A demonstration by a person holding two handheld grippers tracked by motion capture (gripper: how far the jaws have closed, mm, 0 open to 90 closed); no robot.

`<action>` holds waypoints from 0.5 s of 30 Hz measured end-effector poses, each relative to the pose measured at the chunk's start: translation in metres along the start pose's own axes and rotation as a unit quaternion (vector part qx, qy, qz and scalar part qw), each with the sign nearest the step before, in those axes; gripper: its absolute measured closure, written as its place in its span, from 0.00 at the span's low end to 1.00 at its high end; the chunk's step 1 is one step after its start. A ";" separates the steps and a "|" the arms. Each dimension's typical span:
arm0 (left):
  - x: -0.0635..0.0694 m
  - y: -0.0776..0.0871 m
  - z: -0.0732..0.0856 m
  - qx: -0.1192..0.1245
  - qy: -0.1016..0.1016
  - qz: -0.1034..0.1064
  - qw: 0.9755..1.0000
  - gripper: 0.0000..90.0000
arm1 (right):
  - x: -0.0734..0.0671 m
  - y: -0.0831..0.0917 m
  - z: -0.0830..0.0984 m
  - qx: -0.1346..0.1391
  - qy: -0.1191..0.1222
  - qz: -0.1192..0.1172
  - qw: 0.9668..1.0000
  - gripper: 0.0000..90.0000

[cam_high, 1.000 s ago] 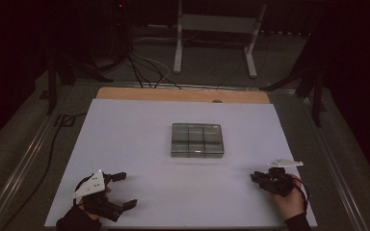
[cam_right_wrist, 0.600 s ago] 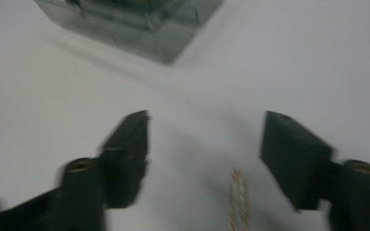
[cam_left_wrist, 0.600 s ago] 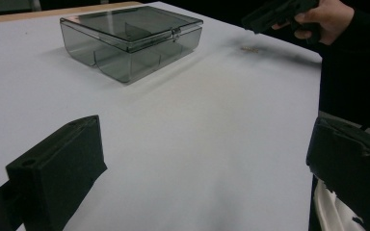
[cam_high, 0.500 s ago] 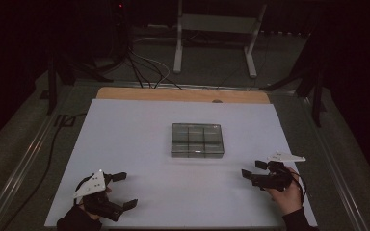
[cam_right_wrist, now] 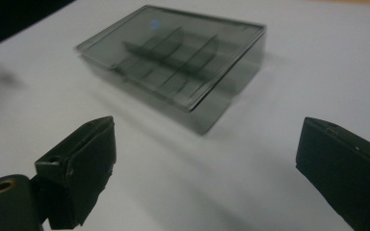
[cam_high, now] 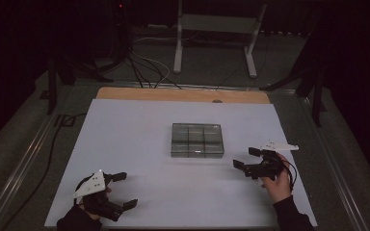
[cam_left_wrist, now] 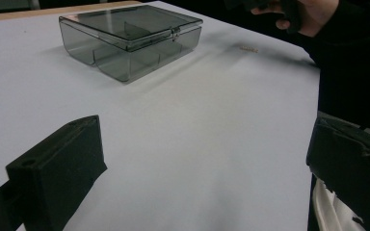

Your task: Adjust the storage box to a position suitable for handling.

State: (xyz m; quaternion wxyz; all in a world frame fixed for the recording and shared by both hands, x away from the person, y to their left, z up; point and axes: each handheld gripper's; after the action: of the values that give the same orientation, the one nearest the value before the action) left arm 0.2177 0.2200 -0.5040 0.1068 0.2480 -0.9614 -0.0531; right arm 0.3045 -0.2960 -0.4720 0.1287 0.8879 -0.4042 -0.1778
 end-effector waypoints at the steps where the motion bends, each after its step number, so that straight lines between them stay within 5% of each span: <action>1: 0.000 0.000 0.000 -0.001 0.000 0.000 1.000 0.01 | 0.000 -0.003 -0.002 0.000 0.007 0.015 1.000 0.08; 15: 0.000 -0.001 0.000 -0.004 0.000 0.001 1.000 0.01 | 0.008 -0.038 -0.027 -0.003 0.003 0.035 0.999 0.08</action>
State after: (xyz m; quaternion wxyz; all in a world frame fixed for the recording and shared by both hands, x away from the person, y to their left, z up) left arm 0.2182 0.2198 -0.5046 0.1079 0.2464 -0.9615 -0.0563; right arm 0.3465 -0.2756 -0.4637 0.1386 0.8733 -0.4346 -0.1713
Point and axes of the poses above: each handheld gripper's, and its own axes: y roughly backward along the jaws, z roughly out of its underside, x roughly to its right, and after that the axes turned 12 degrees about x, right-handed
